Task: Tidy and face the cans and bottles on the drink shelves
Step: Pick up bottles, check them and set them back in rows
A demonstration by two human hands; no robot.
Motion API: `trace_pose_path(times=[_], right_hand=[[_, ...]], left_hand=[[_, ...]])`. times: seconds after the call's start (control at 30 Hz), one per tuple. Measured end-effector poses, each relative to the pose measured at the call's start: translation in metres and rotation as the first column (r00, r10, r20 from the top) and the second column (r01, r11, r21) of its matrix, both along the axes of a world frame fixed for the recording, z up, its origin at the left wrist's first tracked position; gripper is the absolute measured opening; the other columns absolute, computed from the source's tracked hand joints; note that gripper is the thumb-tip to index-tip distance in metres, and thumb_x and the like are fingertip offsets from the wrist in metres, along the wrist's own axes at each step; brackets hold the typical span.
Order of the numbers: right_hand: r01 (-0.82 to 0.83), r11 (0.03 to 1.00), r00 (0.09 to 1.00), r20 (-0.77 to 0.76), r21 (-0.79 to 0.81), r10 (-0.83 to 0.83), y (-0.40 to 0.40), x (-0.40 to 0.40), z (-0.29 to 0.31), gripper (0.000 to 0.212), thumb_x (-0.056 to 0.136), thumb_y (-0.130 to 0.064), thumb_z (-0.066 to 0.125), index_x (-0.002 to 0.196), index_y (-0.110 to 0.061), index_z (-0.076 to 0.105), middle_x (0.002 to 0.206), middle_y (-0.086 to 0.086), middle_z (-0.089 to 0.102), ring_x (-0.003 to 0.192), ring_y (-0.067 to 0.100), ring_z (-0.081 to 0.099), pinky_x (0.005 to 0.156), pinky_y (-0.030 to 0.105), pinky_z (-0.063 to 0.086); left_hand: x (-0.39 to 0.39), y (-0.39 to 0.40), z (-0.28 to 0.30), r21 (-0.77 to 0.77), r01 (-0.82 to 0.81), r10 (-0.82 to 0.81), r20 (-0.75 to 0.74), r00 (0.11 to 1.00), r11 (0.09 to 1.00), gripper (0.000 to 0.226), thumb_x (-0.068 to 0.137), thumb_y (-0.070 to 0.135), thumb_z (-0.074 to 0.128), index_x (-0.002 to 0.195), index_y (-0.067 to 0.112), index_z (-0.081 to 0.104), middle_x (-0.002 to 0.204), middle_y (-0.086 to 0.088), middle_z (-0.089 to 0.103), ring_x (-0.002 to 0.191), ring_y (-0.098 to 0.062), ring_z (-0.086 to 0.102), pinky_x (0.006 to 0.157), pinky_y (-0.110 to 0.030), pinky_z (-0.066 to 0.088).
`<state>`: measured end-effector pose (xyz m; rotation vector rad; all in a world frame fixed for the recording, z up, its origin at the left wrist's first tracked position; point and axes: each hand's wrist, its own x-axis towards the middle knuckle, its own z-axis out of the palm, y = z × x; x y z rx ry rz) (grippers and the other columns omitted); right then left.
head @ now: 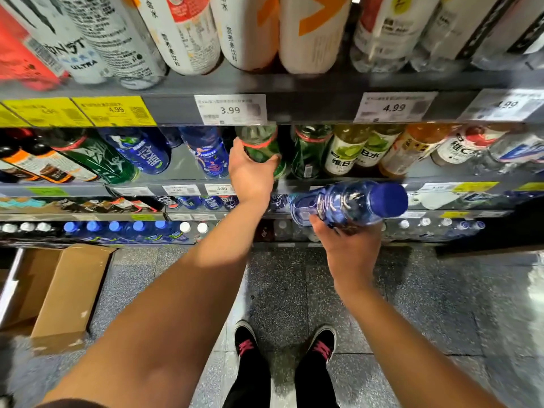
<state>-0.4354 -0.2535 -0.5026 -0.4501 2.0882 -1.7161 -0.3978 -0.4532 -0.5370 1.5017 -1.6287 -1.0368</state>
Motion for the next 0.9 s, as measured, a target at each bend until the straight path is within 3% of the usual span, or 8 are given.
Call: trace_pose_path(times=[0.17,0.3,0.37,0.43,0.53,0.6,0.77,0.9], right_hand=[[-0.023,1.0,0.997,-0.071,0.018,0.024,-0.008,0.001,0.001,0.064,0.072,-0.019,0.089,0.124,-0.014,0.053,0.108,0.003,0.072,0.099,0.014,0.07,0.09,0.026,0.054],[-0.052,0.999,0.996,-0.077,0.014,0.053,-0.015,0.007,0.001,0.068,0.07,-0.025,0.089,0.126,-0.009,0.053,0.11,0.005,0.071,0.101,0.012,0.069,0.092,0.023,0.053],[-0.073,0.997,0.992,-0.102,0.008,0.073,-0.021,0.016,0.002,0.069,0.07,-0.024,0.089,0.127,-0.006,0.053,0.111,0.005,0.071,0.102,0.011,0.069,0.091,0.018,0.051],[-0.089,0.996,0.991,-0.102,-0.004,0.088,-0.029,0.029,0.002,0.07,0.071,-0.019,0.089,0.127,-0.004,0.051,0.11,0.002,0.071,0.101,0.004,0.069,0.089,0.014,0.05],[-0.143,0.99,0.982,-0.125,0.003,0.142,-0.05,0.051,-0.001,0.067,0.072,-0.025,0.09,0.123,-0.003,0.054,0.11,0.001,0.071,0.102,0.006,0.069,0.092,0.027,0.055],[-0.179,0.984,0.977,-0.112,0.011,0.179,-0.068,0.068,-0.007,0.063,0.072,-0.041,0.086,0.118,-0.005,0.062,0.11,0.007,0.072,0.106,0.02,0.07,0.097,0.04,0.054],[-0.257,0.964,0.956,-0.124,0.066,0.264,-0.125,0.108,-0.012,0.077,0.069,-0.059,0.083,0.123,-0.009,0.061,0.122,0.006,0.066,0.116,0.02,0.063,0.103,0.038,0.048],[-0.301,0.949,0.927,-0.202,0.097,0.315,-0.169,0.137,-0.007,0.07,0.073,-0.045,0.085,0.124,-0.006,0.06,0.12,0.003,0.065,0.107,0.0,0.059,0.096,0.012,0.044]], left_hand=[[-0.006,-0.005,-0.008,0.021,0.111,-0.11,-0.05,0.993,0.994,0.052,0.055,0.033,0.091,0.096,0.028,0.061,0.1,0.001,0.066,0.094,-0.019,0.065,0.083,-0.041,0.056],[0.005,-0.011,-0.014,0.098,0.222,-0.188,-0.272,0.944,0.97,0.063,0.049,0.026,0.095,0.103,0.037,0.065,0.104,-0.009,0.071,0.099,-0.029,0.069,0.089,-0.052,0.057],[0.022,-0.011,0.0,0.153,0.239,-0.177,-0.339,0.924,0.959,0.067,0.057,0.009,0.092,0.117,0.017,0.063,0.096,0.002,0.069,0.089,-0.014,0.066,0.091,-0.043,0.057],[0.047,-0.014,0.005,0.184,0.187,-0.113,-0.355,0.928,0.965,0.064,0.063,0.012,0.088,0.12,0.01,0.06,0.085,0.018,0.061,0.078,0.001,0.056,0.087,-0.029,0.054],[0.095,-0.021,0.004,0.116,0.049,-0.013,-0.298,0.955,0.992,0.042,0.073,0.013,0.086,0.108,0.009,0.064,0.077,0.015,0.059,0.067,0.006,0.053,0.075,-0.018,0.047],[0.127,-0.027,0.006,0.07,-0.057,0.074,-0.271,0.96,0.996,0.031,0.078,0.009,0.084,0.101,0.013,0.064,0.08,0.006,0.061,0.068,0.001,0.055,0.072,-0.014,0.048],[0.189,-0.062,0.008,-0.009,-0.142,0.136,-0.24,0.961,0.99,0.029,0.079,0.011,0.082,0.096,0.024,0.063,0.079,0.003,0.058,0.072,-0.011,0.054,0.076,-0.023,0.049],[0.215,-0.091,0.006,-0.073,-0.184,0.169,-0.172,0.97,0.98,0.035,0.08,0.008,0.081,0.109,0.007,0.062,0.093,-0.01,0.06,0.081,-0.012,0.053,0.071,-0.008,0.041]])
